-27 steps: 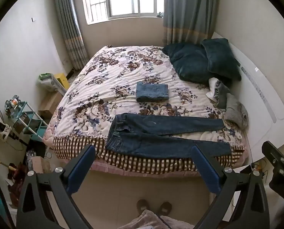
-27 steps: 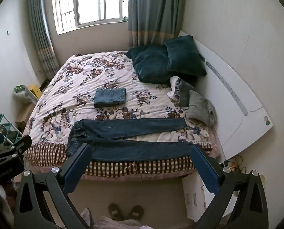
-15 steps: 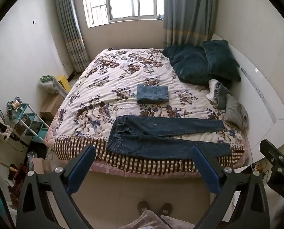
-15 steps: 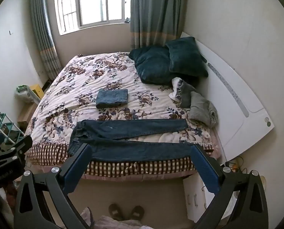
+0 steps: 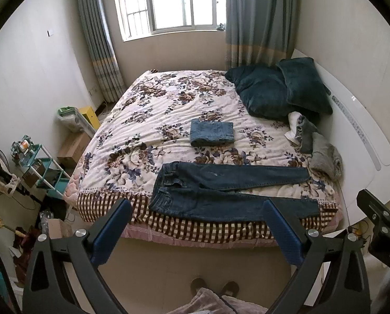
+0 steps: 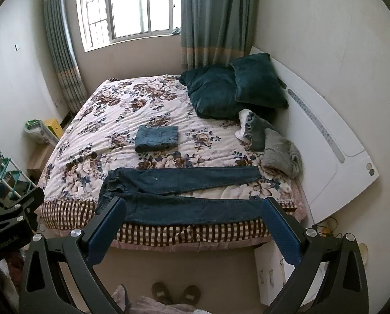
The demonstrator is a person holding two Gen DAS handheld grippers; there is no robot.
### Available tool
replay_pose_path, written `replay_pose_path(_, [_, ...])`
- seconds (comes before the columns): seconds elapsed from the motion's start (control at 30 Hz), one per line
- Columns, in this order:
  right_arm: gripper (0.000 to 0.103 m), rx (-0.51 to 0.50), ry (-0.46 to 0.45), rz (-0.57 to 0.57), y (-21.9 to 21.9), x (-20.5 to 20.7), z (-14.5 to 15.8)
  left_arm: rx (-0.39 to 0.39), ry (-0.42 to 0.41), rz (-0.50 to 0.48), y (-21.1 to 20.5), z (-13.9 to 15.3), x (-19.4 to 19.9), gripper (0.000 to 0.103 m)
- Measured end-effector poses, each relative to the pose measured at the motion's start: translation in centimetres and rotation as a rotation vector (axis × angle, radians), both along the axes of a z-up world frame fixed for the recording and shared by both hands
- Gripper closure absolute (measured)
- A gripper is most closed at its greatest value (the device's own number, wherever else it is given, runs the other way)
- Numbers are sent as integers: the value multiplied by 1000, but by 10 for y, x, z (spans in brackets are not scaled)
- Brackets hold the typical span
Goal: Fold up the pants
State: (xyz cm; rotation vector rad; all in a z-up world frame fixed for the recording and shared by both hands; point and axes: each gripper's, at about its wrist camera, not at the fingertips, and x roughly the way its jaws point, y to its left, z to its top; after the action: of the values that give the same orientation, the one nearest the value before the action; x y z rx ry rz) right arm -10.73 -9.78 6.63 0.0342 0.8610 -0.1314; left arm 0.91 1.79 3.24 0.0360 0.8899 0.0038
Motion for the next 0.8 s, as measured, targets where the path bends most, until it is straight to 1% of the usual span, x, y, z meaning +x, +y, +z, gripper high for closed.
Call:
replay_pose_path(0.5, [0,2,0,4,2,-1,-3,10,-7,1,-7,-5,-2,0])
replay_pose_path(0.8, [0,3,-1,0,3,-1,-5,18,-11,-5,-8,-5,11,0])
